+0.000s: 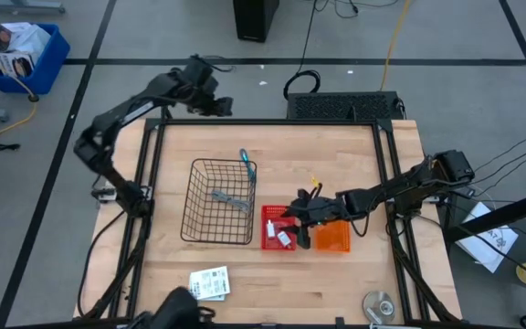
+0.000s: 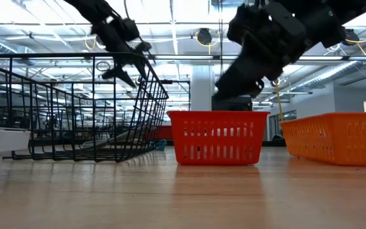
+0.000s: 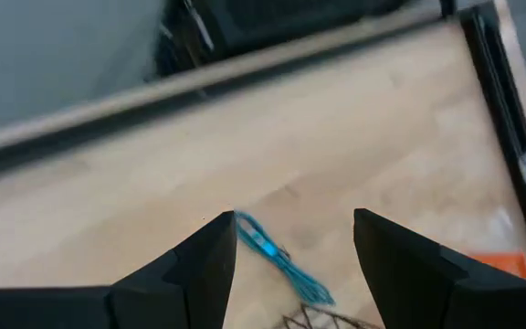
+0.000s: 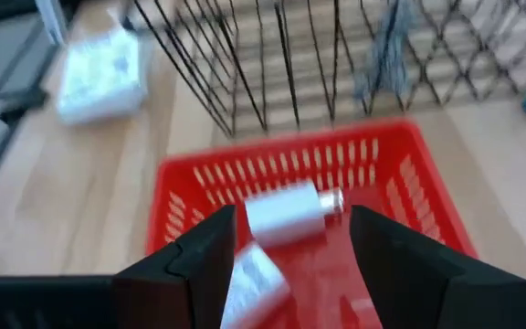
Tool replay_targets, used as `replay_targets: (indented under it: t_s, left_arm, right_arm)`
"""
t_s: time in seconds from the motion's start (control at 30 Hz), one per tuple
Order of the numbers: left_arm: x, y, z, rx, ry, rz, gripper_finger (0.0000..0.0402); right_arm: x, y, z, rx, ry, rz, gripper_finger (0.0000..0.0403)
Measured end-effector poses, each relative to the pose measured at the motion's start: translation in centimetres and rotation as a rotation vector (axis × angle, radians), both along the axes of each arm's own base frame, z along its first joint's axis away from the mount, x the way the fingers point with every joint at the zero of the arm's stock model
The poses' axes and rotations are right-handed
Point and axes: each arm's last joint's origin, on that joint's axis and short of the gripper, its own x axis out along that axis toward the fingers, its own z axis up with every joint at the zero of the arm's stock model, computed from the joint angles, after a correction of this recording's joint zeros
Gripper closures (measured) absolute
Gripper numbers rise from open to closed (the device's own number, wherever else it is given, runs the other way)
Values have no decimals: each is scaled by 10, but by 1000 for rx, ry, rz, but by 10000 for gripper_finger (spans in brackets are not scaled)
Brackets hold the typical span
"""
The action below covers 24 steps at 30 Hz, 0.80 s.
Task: Pick and place items into bin
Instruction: Put the blue USB cable into the black basket
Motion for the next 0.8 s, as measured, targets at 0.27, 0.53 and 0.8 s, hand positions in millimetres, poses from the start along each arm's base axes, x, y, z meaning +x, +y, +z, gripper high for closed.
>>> replay_targets:
  t_s: [0.27,0.53,0.8]
  left_arm:
    - [22,15,-46,-199,86,-46,174]
    - [43,4,-78,-287,210,-66,174]
    - [72,-15,-97,-259,269,-119,174]
  right_arm:
    - [-2,-1,-2,-13,29,2,197]
    - [-3,-1,-3,-21,35,7,197]
    - [-9,-3,-12,-22,69,2,197]
